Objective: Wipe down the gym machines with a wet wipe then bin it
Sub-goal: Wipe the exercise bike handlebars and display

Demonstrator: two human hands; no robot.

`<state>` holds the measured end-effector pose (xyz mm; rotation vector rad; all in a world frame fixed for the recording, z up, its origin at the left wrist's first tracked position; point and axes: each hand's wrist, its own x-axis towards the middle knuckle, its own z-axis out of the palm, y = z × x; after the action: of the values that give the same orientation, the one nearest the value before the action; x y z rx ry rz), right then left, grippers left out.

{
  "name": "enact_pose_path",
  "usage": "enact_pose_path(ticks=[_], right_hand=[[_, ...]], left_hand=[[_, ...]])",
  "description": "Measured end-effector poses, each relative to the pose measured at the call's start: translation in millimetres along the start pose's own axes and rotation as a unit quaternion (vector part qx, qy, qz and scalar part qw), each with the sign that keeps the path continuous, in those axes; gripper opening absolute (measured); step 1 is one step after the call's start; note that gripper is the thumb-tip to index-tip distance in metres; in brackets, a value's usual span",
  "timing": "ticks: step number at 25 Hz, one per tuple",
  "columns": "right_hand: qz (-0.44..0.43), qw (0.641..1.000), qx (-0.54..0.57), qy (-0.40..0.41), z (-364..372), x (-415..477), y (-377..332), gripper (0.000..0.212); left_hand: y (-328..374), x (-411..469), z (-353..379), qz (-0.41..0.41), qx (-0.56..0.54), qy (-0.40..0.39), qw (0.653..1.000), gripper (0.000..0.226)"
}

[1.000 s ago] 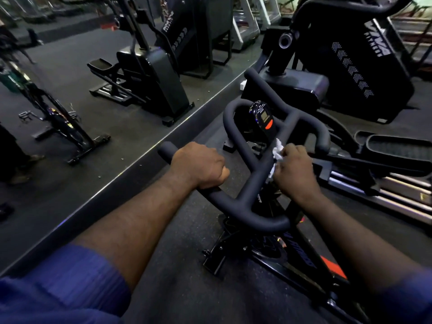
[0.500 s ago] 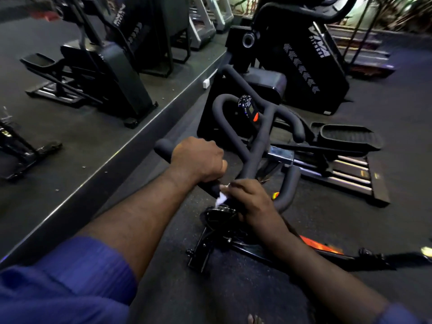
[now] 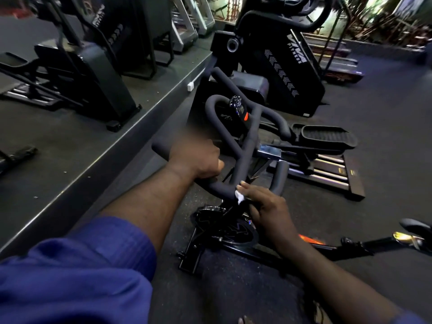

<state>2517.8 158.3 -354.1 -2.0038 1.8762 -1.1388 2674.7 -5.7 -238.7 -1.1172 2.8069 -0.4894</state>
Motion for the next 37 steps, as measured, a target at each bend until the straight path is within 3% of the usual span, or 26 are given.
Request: enact_pose_path(ticks=[3, 6, 8, 12, 14, 16, 20, 25, 27, 30, 31, 32, 34, 35, 36, 37], right_hand=[[-0.108, 0.987, -0.068, -0.094, -57, -5, 27, 0.034], [-0.037, 0.994, -0.101, -0.026, -82, 20, 51, 0.045], [-0.031, 0.995, -0.078, -0.061, -64, 14, 51, 0.041], [-0.163, 0.979, -0.055, -0.107, -64, -2, 89, 0.038], [-0.106, 0.991, -0.049, -0.064, -76, 21, 114, 0.04], [-0.069, 0.996, -0.031, -0.043, -68, 26, 111, 0.059], [-0.243, 0.964, -0.022, -0.102, -65, 14, 120, 0.05], [-0.074, 0.996, 0.057, -0.008, -69, 58, 136, 0.038], [-0.033, 0.998, 0.058, -0.017, -63, 59, 124, 0.03], [0.105, 0.988, 0.063, -0.095, -65, 87, 124, 0.023], [0.175, 0.972, 0.111, -0.107, -63, 95, 125, 0.029], [0.265, 0.933, 0.224, -0.096, -63, 101, 123, 0.032], [0.411, 0.782, 0.469, -0.007, -60, 101, 115, 0.028], [0.445, 0.733, 0.513, 0.041, -55, 94, 109, 0.028], [0.435, 0.752, 0.487, 0.081, -48, 86, 104, 0.03], [0.394, 0.82, 0.399, 0.113, -39, 75, 103, 0.033]], left_hand=[[0, -5, 2, 0.016, 0.004, -0.003, 1.0, 0.044], [22, -8, 7, 0.0, -0.053, -0.007, 0.999, 0.044], [51, -5, 15, -0.041, -0.109, -0.002, 0.993, 0.044], [74, 3, 28, -0.068, -0.037, 0.027, 0.997, 0.055], [73, 4, 27, -0.078, -0.025, 0.009, 0.997, 0.06], [74, 5, 27, -0.084, -0.016, -0.001, 0.996, 0.063], [76, 9, 32, -0.099, -0.012, -0.015, 0.995, 0.069], [80, 9, 30, -0.12, 0.016, -0.004, 0.993, 0.071], [82, 7, 28, -0.125, 0.017, -0.009, 0.992, 0.071], [82, 9, 26, -0.136, 0.013, -0.013, 0.991, 0.071], [82, 9, 26, -0.137, 0.014, -0.011, 0.99, 0.071], [82, 8, 26, -0.138, 0.016, -0.006, 0.99, 0.071], [83, 8, 26, -0.14, 0.02, -0.004, 0.99, 0.071], [83, 8, 26, -0.141, 0.02, -0.004, 0.99, 0.071], [82, 8, 26, -0.142, 0.015, -0.001, 0.99, 0.071], [81, 7, 26, -0.14, 0.009, -0.001, 0.99, 0.071]])
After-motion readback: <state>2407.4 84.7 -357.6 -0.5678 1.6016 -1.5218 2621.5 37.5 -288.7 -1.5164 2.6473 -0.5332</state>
